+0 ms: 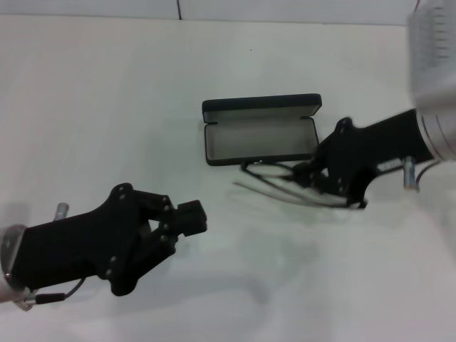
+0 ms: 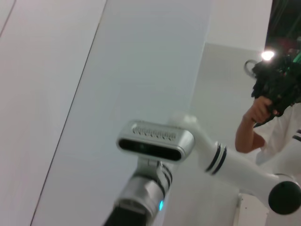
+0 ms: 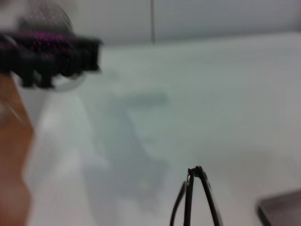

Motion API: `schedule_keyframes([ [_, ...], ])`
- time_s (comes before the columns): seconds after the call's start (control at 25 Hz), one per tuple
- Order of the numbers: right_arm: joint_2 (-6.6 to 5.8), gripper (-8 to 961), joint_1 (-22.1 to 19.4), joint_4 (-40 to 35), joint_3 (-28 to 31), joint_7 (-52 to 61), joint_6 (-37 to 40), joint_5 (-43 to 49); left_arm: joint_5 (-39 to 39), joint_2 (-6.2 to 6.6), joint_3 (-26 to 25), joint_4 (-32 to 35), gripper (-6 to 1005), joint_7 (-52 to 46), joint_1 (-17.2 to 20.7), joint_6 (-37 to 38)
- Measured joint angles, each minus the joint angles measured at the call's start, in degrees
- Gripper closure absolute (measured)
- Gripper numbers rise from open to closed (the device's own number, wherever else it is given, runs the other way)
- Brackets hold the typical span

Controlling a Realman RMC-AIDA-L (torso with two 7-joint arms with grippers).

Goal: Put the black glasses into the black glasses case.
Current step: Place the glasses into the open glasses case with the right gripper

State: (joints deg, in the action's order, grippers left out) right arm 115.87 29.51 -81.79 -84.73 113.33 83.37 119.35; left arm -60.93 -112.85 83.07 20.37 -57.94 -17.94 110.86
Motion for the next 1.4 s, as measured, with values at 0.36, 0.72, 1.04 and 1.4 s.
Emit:
schedule_keyframes([
  [0.36,0.29,883,11.59,-4.01,-11.86,11.88,-1.35,20.33,-0.20,-0.03,-0.01,-0.29,945,0.62,0.11,-0.01],
  [0.72,0.31,884,13.13,-0.92,-27.41,16.63,-15.20,32.25,0.19,-0.21,-0.11,-0.60,946,1.41,0.61,-0.25],
  [1.04,0.32,884,12.11,2.99,-33.17,19.20,-25.18,38.07,0.02,-0.51,-0.81,-0.60,946,1.43,0.63,-0.32],
  [1.4,0.32,883,11.61,4.50,-34.44,19.17,-30.18,38.55,-0.17,-0.80,-0.80,-0.60,946,1.57,0.51,-0.56],
])
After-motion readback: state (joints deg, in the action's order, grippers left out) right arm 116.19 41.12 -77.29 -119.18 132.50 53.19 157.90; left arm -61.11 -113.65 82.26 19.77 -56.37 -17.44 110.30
